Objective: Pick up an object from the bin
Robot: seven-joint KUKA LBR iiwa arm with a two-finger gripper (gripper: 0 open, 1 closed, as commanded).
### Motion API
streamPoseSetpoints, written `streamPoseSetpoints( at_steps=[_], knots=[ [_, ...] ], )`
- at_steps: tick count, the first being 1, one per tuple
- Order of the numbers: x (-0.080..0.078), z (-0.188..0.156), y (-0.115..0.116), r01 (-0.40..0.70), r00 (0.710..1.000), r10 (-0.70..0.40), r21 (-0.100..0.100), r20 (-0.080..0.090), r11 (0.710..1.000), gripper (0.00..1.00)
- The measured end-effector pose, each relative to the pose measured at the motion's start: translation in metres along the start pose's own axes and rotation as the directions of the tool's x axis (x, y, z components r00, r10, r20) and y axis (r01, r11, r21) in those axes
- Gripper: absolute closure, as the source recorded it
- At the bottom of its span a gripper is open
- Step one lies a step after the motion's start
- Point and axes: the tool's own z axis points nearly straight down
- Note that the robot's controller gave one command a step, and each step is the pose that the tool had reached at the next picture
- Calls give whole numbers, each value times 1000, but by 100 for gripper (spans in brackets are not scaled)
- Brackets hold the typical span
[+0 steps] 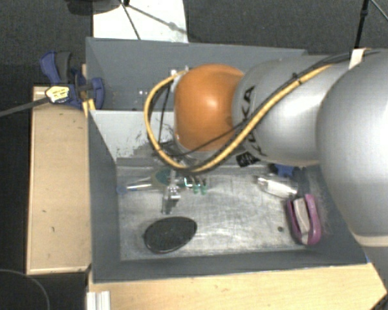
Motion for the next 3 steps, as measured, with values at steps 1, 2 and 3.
streamPoseSetpoints(
  at_steps=[1,2,3],
  knots=[
    [-23,76,-26,-1,1000,1,1,4,1000,0],
    [-24,71,-24,-4,1000,4,-2,9,1000,100],
    [-23,-78,-21,7,1000,-7,-3,17,1000,100]
  ],
)
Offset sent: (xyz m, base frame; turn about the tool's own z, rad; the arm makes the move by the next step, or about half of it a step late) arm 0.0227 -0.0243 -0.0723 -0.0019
